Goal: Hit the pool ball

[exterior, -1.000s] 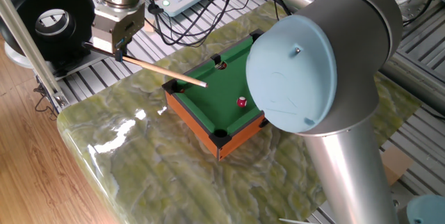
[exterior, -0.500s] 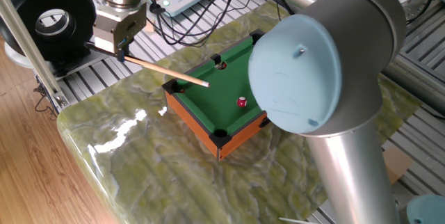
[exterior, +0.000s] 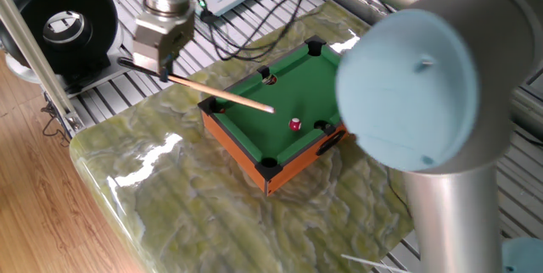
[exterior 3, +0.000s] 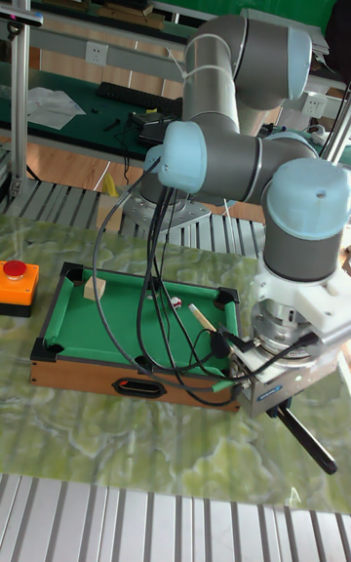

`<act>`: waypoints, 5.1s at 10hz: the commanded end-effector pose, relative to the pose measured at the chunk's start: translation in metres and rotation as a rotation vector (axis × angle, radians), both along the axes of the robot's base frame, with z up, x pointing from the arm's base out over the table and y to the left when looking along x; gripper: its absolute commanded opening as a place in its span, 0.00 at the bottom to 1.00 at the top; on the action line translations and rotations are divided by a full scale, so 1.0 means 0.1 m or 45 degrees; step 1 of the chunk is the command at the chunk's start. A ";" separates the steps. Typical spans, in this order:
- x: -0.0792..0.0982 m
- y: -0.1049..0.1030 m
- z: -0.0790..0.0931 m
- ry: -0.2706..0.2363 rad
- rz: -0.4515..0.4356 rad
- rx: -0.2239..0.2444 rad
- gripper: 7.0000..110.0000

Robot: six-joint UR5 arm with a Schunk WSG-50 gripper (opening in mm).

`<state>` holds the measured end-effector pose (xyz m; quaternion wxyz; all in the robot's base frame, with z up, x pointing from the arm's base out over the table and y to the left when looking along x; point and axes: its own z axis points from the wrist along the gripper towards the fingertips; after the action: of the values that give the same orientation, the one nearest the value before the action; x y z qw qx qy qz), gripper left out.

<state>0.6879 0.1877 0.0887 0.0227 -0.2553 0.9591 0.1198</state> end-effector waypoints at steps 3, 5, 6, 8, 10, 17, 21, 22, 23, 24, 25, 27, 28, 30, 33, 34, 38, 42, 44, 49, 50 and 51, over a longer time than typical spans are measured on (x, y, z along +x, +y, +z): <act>-0.11 -0.11 -0.16 -0.074 0.017 0.011 0.00; -0.13 -0.05 -0.13 -0.068 0.018 0.042 0.00; -0.15 -0.05 -0.13 -0.060 0.018 0.042 0.00; -0.17 0.06 -0.06 -0.054 0.015 0.089 0.00; -0.20 0.13 -0.01 -0.040 0.002 0.101 0.00; -0.23 0.01 -0.08 -0.046 0.019 0.058 0.00; -0.18 0.10 -0.04 -0.075 0.025 0.093 0.00; -0.18 0.14 -0.01 -0.079 0.031 0.108 0.00; -0.19 0.19 0.02 -0.080 0.035 0.126 0.00; -0.21 0.23 0.06 -0.080 0.047 0.137 0.00; -0.24 0.24 0.05 -0.082 0.069 0.128 0.00; -0.35 0.28 0.00 -0.083 0.104 0.094 0.00; -0.37 0.28 -0.01 -0.087 0.137 0.075 0.00; -0.39 0.28 0.00 -0.111 0.255 0.043 0.00; -0.41 0.51 0.15 -0.152 0.323 0.044 0.00; -0.40 0.57 0.19 -0.167 0.329 0.054 0.00; -0.46 0.63 0.17 -0.187 0.380 0.057 0.00; -0.52 0.43 0.02 -0.151 0.372 0.001 0.00; -0.52 0.42 0.01 -0.146 0.368 -0.002 0.00; -0.54 0.36 -0.11 -0.113 0.370 0.021 0.00; -0.54 0.41 -0.09 -0.114 0.369 0.044 0.00; -0.54 0.45 -0.08 -0.116 0.369 0.066 0.00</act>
<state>0.6335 0.2265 0.0798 0.0508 -0.3984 0.9085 0.1154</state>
